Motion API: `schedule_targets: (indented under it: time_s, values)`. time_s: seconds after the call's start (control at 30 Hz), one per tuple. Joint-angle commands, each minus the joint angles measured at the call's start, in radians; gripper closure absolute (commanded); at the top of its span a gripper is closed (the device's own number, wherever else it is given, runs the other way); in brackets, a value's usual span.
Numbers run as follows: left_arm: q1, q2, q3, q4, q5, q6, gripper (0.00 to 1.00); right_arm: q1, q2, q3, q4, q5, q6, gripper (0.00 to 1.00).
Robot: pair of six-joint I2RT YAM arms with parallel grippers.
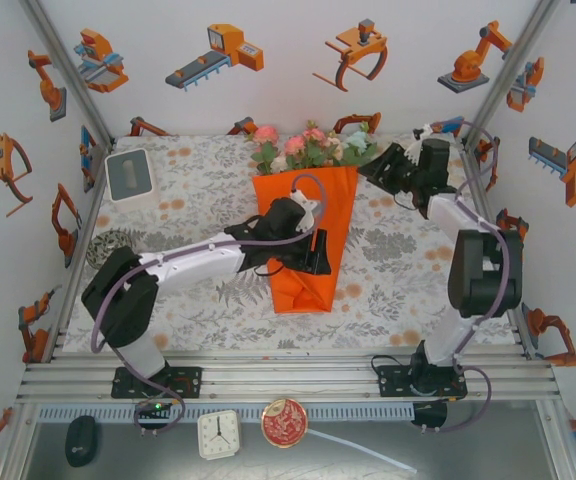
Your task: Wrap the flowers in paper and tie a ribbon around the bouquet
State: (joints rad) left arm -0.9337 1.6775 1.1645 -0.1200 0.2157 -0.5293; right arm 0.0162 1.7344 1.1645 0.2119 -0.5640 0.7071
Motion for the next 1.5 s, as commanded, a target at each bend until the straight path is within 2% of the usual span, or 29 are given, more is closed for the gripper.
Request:
schedule_targets:
  time_s: [0.0, 0.17, 0.23, 0.3, 0.37, 0.43, 0.6, 0.77, 0.87, 0.97, 1.07, 1.13, 1.3, 1.47]
  values:
    - [0.013, -0.055, 0.017, -0.034, -0.034, 0.04, 0.42, 0.004, -0.041, -0.017, -0.122, 0.147, -0.115, 0.51]
    - [0.021, -0.097, -0.018, -0.004, -0.05, 0.052, 0.41, -0.013, -0.015, 0.075, -0.29, 0.384, -0.213, 0.49]
    - [0.025, -0.102, -0.027, -0.01, -0.062, 0.054, 0.41, -0.015, 0.025, 0.139, -0.356, 0.407, -0.255, 0.49]
    - [0.034, -0.113, -0.038, -0.018, -0.09, 0.046, 0.41, -0.013, 0.059, 0.195, -0.399, 0.331, -0.25, 0.51]
    - [0.044, -0.143, -0.069, 0.006, -0.111, 0.037, 0.41, 0.014, 0.055, 0.174, -0.382, 0.26, -0.217, 0.52]
    - [0.057, -0.191, -0.103, 0.035, -0.129, 0.039, 0.41, 0.053, 0.019, 0.103, -0.318, 0.208, -0.188, 0.52]
    - [0.082, -0.344, -0.19, 0.045, -0.239, 0.055, 0.41, 0.177, -0.09, -0.099, -0.232, 0.173, -0.132, 0.53]
    - [0.115, -0.419, -0.286, -0.051, -0.392, -0.02, 0.51, 0.35, -0.175, -0.274, -0.167, 0.13, -0.117, 0.57]
    - [0.151, -0.399, -0.339, -0.067, -0.355, -0.088, 0.62, 0.454, -0.201, -0.339, -0.122, 0.114, -0.076, 0.65]
    - [0.156, -0.366, -0.403, -0.003, -0.309, -0.136, 0.71, 0.549, -0.211, -0.389, -0.075, 0.119, -0.044, 0.68]
    - [0.152, -0.292, -0.445, 0.113, -0.171, -0.152, 0.8, 0.62, -0.206, -0.42, -0.052, 0.125, -0.018, 0.68]
    - [0.135, -0.236, -0.44, 0.137, -0.13, -0.161, 0.82, 0.649, -0.208, -0.439, -0.034, 0.131, -0.001, 0.68]
    - [0.112, -0.152, -0.443, 0.183, -0.112, -0.191, 0.82, 0.712, -0.178, -0.466, -0.027, 0.142, 0.008, 0.7]
    - [0.113, -0.236, -0.47, 0.153, -0.202, -0.202, 0.82, 0.736, -0.131, -0.525, 0.048, 0.143, 0.038, 0.71]
